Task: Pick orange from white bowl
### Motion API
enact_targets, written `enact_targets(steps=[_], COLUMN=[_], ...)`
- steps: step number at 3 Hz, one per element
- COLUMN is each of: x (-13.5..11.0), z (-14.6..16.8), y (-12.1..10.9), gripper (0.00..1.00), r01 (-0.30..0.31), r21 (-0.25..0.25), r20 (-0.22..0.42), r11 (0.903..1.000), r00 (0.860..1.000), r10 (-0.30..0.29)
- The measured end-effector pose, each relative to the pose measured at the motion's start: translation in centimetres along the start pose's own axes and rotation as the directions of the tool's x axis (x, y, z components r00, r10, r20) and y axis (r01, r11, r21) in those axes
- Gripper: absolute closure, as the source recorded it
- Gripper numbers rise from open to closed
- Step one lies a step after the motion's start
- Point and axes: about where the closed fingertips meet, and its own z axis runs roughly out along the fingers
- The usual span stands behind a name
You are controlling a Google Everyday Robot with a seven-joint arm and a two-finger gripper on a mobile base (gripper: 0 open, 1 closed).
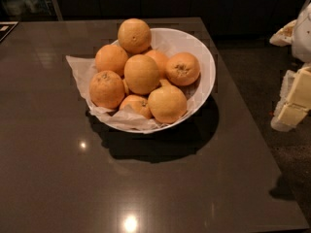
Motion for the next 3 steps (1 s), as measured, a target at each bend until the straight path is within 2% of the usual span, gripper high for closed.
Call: enact_targets(steps=[1,2,3], x=[0.0,-0.4,-2.6], z=[0.0,0.3,1.2], y=[0.0,0.3,0.2], gripper=[0.0,0.0,0.0], r01=[0.0,-0.03,-0.108], r21=[0.0,0.012,-0.045], r20=[0.0,-0.046,-0.072], r11=[1.0,0.9995,0.9932], r00=[1.0,0.998,0.992], r10=[0.0,0.031,0.104])
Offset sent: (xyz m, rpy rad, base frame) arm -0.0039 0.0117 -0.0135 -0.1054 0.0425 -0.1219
